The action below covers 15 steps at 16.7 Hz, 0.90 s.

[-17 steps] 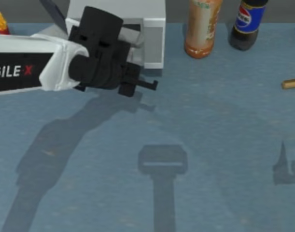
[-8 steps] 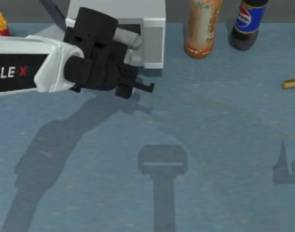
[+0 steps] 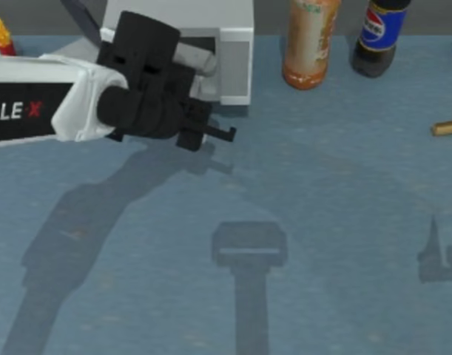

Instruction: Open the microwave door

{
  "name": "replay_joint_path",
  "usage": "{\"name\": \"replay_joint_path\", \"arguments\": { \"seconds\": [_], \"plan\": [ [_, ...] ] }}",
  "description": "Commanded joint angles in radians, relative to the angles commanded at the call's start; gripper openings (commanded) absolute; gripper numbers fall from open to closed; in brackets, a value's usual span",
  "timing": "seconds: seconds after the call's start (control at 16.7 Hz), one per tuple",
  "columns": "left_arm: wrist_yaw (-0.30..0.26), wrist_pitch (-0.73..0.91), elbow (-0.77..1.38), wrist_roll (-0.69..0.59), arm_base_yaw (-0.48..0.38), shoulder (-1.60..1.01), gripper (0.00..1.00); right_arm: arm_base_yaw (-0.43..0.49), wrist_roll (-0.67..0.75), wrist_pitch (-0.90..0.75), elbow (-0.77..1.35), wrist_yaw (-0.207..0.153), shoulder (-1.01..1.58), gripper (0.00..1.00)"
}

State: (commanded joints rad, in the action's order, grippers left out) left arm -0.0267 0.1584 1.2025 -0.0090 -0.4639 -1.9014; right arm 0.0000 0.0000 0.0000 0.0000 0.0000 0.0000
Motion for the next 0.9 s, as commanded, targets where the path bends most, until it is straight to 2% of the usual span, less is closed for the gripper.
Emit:
{"name": "replay_joint_path", "arguments": {
  "seconds": [0.72, 0.9],
  "plan": [
    [0.0, 0.0, 0.0, 0.0, 0.0, 0.0, 0.0, 0.0, 0.0, 0.0, 0.0, 0.0, 0.0, 1.0],
    [-0.014, 0.001, -0.005, 0.004, -0.003, 0.002, 0.0, 0.0, 0.0, 0.0, 0.0, 0.0, 0.0, 1.0]
  ]
}}
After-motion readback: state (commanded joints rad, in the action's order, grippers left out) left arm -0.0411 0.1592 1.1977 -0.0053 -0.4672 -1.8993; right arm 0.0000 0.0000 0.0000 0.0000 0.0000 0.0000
